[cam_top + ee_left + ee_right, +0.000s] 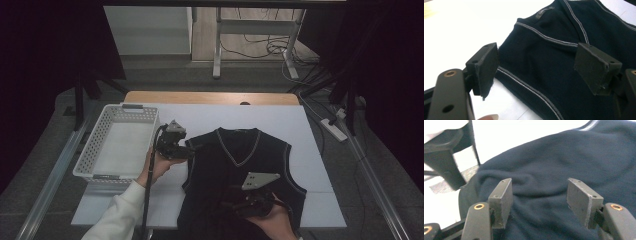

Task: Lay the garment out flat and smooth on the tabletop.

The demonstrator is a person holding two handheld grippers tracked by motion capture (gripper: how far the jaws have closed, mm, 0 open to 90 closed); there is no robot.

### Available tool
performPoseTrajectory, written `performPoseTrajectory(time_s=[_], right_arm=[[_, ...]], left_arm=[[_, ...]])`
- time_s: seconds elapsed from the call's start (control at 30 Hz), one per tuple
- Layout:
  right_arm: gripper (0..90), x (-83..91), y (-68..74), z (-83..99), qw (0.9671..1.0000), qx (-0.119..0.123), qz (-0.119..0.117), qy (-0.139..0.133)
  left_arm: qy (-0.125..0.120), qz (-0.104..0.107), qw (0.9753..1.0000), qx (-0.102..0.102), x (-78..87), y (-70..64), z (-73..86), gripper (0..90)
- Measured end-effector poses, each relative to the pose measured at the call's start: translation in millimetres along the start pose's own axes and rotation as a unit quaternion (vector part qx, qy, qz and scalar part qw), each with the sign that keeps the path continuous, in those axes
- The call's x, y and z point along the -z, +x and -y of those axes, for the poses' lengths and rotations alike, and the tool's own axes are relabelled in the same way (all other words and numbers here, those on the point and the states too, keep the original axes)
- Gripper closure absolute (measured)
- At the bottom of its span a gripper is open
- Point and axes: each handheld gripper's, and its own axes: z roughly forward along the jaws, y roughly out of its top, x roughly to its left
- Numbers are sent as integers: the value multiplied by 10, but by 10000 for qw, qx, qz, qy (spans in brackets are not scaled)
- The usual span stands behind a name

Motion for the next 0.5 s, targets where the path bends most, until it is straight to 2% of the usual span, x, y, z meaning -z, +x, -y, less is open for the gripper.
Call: performPoseTrajectory(time_s=[0.13, 0.5], right_arm=[[338, 80, -109, 39, 9996, 62, 257, -8], [324, 231, -413, 116, 9970, -166, 741, -155]], left_arm=[[-14, 78, 9999, -104, 1, -30, -11, 192], [4, 28, 9999, -150, -27, -16, -41, 171]])
